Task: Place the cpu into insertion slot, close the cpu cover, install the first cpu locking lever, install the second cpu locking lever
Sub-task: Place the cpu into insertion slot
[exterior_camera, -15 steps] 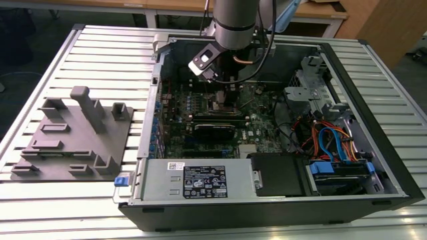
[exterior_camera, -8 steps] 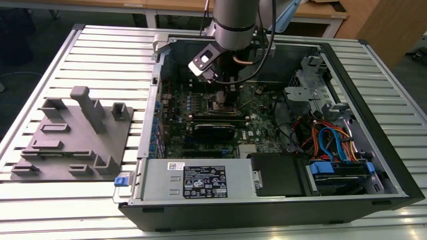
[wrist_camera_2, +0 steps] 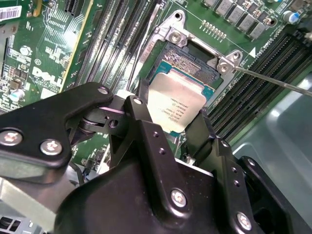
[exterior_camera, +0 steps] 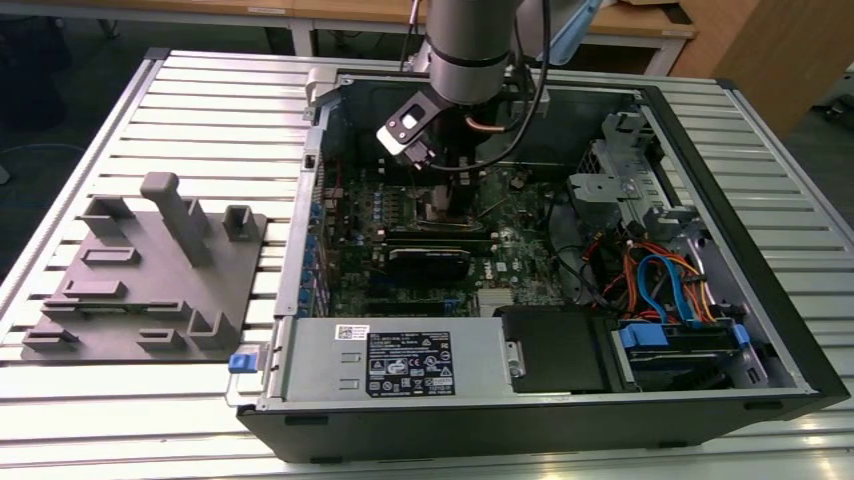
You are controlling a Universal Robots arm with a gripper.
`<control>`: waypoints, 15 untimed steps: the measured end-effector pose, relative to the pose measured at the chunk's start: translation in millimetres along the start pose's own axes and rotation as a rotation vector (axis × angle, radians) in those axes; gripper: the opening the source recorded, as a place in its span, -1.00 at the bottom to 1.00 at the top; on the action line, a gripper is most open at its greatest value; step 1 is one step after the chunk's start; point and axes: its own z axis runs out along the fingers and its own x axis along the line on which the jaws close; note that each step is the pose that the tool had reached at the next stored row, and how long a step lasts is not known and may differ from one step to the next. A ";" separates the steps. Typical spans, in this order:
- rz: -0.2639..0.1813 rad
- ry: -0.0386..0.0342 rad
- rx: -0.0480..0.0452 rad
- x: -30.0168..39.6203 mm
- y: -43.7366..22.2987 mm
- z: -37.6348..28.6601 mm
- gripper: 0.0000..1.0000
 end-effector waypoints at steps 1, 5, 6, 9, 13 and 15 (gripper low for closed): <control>0.000 -0.0003 -0.0001 0.0 0.0 1.1 0.08; 0.002 -0.0007 -0.0001 0.1 -0.8 4.4 0.08; 0.003 -0.0008 -0.0002 0.2 -1.1 5.1 0.08; 0.003 -0.0008 -0.0001 0.4 -2.5 7.4 0.08; 0.003 -0.0008 -0.0002 1.0 -2.8 10.9 0.08; 0.003 -0.0008 -0.0001 1.4 -3.1 12.3 0.08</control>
